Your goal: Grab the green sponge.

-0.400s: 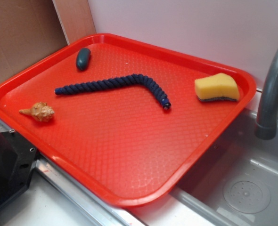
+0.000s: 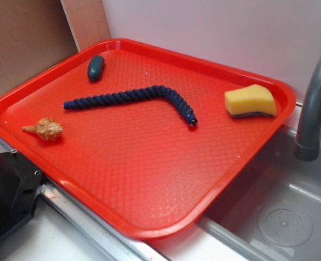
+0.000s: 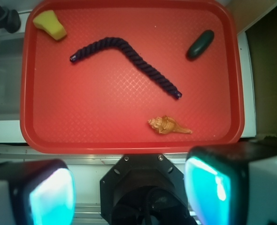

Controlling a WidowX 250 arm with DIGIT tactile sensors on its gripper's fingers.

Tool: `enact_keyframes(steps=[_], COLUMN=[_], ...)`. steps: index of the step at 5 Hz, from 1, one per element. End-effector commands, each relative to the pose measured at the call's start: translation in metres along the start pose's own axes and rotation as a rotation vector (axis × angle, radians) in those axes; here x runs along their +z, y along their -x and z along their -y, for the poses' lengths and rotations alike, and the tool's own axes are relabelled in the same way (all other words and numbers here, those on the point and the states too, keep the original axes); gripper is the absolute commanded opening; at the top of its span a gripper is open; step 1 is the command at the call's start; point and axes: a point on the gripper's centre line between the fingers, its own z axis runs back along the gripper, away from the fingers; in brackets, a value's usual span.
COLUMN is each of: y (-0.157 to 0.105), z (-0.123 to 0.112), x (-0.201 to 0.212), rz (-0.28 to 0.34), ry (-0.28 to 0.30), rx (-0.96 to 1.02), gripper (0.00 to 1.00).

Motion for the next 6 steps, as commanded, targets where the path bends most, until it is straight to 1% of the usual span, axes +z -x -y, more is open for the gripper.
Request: enact_keyframes(steps=[1, 2, 3, 4, 5, 6], y=[-0.091, -0.124, -0.135, -0.146, -0.156, -0.176], z=[0.035, 0.062, 0.088, 0.104, 0.110, 0.116], x=[-0.063, -0.092, -0.112, -0.154, -0.172, -0.175], rz=[0.172, 0.192, 0.229, 0.219, 0.229, 0.256], ry=[0.213, 0.228, 0.256, 0.134, 0.076, 0.096], rx=[-0.390, -0.462, -0.581, -0.609, -0.592, -0.592], gripper=[1.00, 1.00, 1.00, 1.00, 1.00, 1.00])
